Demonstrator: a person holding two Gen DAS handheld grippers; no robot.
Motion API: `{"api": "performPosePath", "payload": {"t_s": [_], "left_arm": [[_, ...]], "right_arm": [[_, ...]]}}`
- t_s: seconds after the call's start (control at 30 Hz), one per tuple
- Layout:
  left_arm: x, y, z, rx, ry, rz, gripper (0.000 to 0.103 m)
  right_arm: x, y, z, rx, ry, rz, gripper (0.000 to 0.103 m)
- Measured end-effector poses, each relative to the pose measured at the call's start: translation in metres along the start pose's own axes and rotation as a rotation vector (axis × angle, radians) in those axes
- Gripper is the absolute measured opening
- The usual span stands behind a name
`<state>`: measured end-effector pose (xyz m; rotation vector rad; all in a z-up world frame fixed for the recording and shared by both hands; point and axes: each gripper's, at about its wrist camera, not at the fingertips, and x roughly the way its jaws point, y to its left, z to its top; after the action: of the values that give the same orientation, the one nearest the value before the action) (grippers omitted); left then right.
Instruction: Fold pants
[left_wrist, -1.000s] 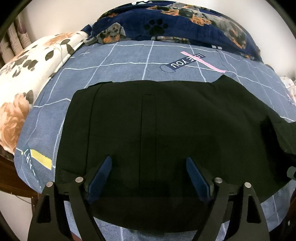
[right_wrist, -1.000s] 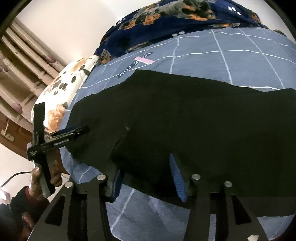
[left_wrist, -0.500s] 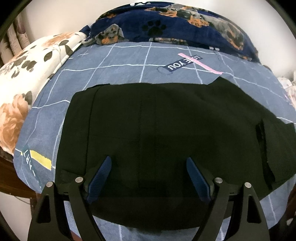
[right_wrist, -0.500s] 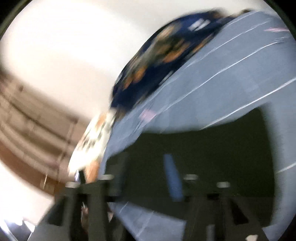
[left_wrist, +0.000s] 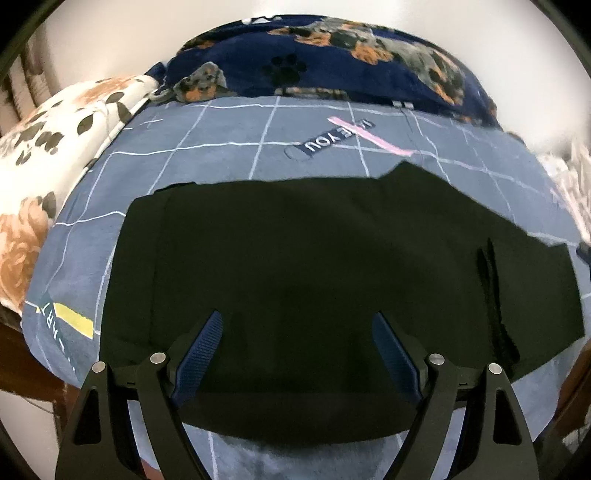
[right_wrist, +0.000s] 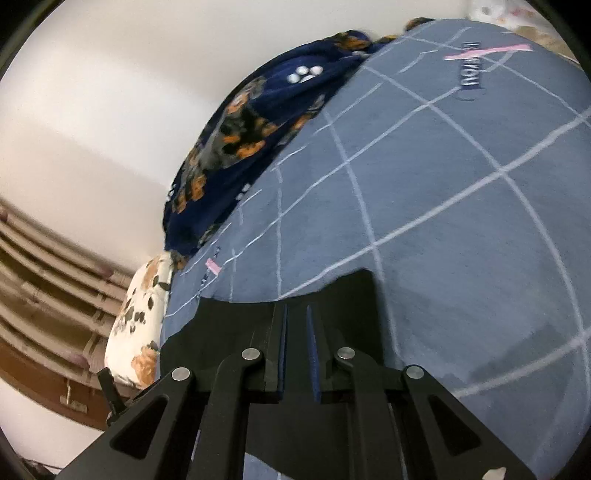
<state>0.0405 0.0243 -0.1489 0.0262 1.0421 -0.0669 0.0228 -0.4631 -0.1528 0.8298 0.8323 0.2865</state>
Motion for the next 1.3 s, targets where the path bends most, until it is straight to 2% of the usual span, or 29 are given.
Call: {"api": "performPosePath", "payload": {"t_s": [0.1,0.23,0.27,0.4,0.57,0.6,0.67,0.77,0.83,1.0,1.1,1.17,1.2,1.3], "left_arm": [[0.003,-0.007,-0.004,0.024,0.013,0.01,0.083],[0.004,-0.012,-0.006,0.045,0.015,0.023,0.083],[0.004,-0.012,-0.007,0.048,0.015,0.024,0.083],[0.007,-0.014,-0.007,0.055,0.028,0.023,0.083],[0.005,-0.017,-0.009,0.068,0.021,0.025,0.083],[0.004,-0.017,-0.008,0.068,0.016,0.026,0.083],[0.0,-0.016,-0.007,0.069,0.004,0.024,0.083],[-0.003,-0.014,-0.006,0.061,-0.013,0.018,0.083],[-0.003,-0.012,-0.005,0.052,-0.012,0.01,0.083],[0.001,-0.014,-0.007,0.055,0.008,-0.004,0.083],[-0.001,-0.016,-0.008,0.062,0.003,-0.003,0.083],[-0.004,-0.016,-0.007,0.064,-0.008,-0.003,0.083],[-0.005,-0.016,-0.007,0.063,-0.014,-0.002,0.083],[-0.006,-0.017,-0.008,0.061,-0.023,0.006,0.083]], "right_arm": [[0.015,-0.002,0.005,-0.018,0.019,-0.019,0.012],[0.03,-0.026,0.003,0.042,0.044,-0.072,0.011],[0.032,-0.032,0.002,0.061,0.044,-0.078,0.001],[0.032,-0.053,-0.003,0.139,0.03,-0.023,0.0],[0.028,-0.053,-0.004,0.146,0.021,-0.012,0.0],[0.022,-0.051,-0.004,0.135,0.007,-0.004,0.01],[0.01,-0.039,-0.005,0.087,-0.019,0.041,0.01],[-0.016,-0.023,-0.019,0.004,0.004,0.167,0.01],[-0.027,-0.017,-0.035,-0.044,0.037,0.201,0.01],[-0.03,-0.022,-0.079,-0.087,0.111,0.177,0.01],[-0.026,-0.036,-0.09,-0.053,0.106,0.156,0.008],[-0.023,-0.047,-0.093,-0.032,0.102,0.141,0.0],[-0.021,-0.051,-0.094,-0.023,0.103,0.137,0.0],[-0.02,-0.062,-0.095,0.004,0.084,0.175,0.0]]}}
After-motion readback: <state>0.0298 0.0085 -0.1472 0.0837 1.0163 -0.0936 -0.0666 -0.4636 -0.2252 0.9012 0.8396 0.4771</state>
